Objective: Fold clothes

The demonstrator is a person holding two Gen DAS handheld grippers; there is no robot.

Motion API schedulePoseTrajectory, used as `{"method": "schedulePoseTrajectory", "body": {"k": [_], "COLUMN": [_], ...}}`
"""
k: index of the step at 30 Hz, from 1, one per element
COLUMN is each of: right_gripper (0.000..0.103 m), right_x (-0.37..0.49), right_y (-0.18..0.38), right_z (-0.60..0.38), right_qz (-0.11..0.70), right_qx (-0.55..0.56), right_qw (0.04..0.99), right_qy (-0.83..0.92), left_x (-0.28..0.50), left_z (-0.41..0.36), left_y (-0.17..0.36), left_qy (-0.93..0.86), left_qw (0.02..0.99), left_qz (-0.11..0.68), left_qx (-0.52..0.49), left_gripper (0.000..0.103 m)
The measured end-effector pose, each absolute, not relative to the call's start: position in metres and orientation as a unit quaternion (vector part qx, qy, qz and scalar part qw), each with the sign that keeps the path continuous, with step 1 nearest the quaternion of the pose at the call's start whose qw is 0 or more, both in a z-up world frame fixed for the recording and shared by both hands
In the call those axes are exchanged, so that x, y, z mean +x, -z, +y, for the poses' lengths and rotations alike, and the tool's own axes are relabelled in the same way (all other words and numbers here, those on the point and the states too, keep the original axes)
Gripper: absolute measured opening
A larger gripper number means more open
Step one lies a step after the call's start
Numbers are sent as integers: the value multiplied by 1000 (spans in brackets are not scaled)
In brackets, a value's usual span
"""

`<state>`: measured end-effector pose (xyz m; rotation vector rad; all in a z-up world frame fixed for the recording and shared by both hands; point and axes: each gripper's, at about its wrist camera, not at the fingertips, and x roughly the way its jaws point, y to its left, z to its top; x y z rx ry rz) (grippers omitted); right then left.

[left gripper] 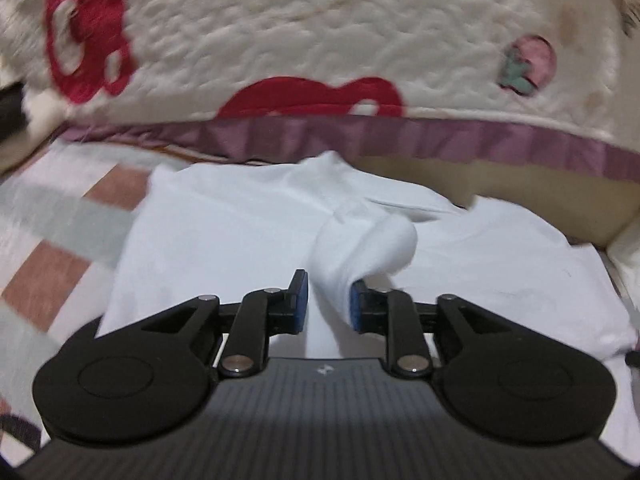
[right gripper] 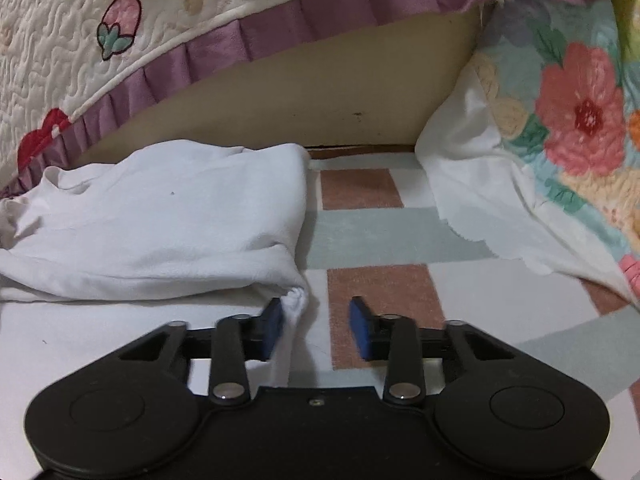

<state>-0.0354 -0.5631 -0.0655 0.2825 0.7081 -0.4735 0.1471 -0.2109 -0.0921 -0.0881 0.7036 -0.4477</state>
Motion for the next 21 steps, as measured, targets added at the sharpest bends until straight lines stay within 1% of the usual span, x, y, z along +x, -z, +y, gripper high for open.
{"method": "schedulePoseTrajectory", "body": {"k": [1,2,3,4,6,8,9,11,15,18,19,20,21], "right_gripper": [32,26,20,20,20,22,24,24,24,24,24,31,38], "right_x": [-40,-44,-49,-55,-60,-63,-64,-66,-58,-47,-43,-39,-35], "right_y": [64,63,62,62,63,63,61,59,56,58,59,61,62], "right_z": [-570,-576,-583,-591,-600,-600,-596,-588,-572,-568,-568,-570,-573], "right_qz": [334,325,317,308,313,319,317,315,321,335,343,350,357], "right_qx": [166,196,220,241,245,231,218,191,148,127,122,121,121], "right_qw": [895,888,881,874,873,884,892,907,924,925,923,921,919], "right_qy": [243,258,272,287,282,253,236,202,146,129,123,118,116], "left_x": [148,147,147,146,146,147,148,152,161,163,165,165,165], "left_z": [-207,-203,-200,-196,-191,-188,-187,-183,-168,-154,-152,-153,-155], "left_y": [91,89,88,88,88,88,88,88,92,94,94,95,96], "left_qy": [203,184,174,169,166,173,172,171,159,175,196,212,226], "left_qw": [914,916,916,914,908,906,907,908,907,900,892,885,878], "left_qz": [347,351,356,360,369,369,366,362,364,369,380,390,400], "left_qx": [-51,-58,-69,-82,-105,-115,-118,-124,-139,-149,-149,-143,-133], "left_gripper": [34,41,42,42,43,49,50,54,54,49,38,34,34]}}
